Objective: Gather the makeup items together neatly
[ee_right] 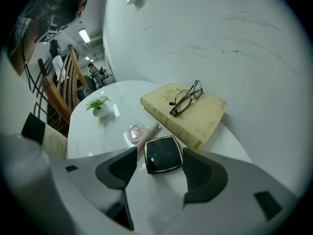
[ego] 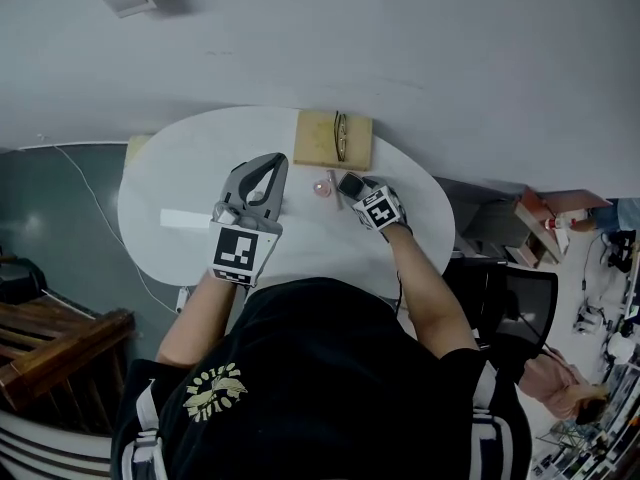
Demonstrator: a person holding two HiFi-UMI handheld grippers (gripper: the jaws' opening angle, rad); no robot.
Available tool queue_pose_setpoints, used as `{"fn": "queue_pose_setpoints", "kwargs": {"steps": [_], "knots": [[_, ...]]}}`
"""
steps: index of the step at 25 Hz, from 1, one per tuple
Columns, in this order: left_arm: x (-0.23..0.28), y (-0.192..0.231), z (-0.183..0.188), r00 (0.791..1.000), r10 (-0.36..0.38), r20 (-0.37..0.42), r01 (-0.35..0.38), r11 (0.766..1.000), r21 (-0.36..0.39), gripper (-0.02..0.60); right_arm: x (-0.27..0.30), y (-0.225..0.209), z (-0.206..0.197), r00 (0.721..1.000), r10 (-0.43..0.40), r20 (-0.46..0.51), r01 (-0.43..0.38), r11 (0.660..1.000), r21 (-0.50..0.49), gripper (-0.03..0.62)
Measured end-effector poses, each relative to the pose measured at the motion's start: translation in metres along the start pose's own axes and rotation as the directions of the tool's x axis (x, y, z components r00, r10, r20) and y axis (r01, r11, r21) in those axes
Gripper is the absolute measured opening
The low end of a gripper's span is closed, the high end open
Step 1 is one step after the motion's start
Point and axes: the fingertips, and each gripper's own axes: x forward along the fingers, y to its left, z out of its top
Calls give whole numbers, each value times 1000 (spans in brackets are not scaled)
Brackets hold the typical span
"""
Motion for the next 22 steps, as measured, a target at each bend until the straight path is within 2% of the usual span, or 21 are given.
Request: {"fn": "queue_pose_setpoints", "kwargs": {"steps": [8,15,22], "knots": [[-5,2,-5,1000,22,-21,-22,1000,4,23,16,-6,-6,997,3,-78,-12,993,-120,288],[-7,-1,-5,1000,17,-18,-17,1000,1,23,24,-6,-8,992,11,-127,-31,987,-157,295],[-10,-5,-1,1000,11,-20,-11,1000,14,23,28,-7,-8,994,5,-108,-18,993,-113,295]]}}
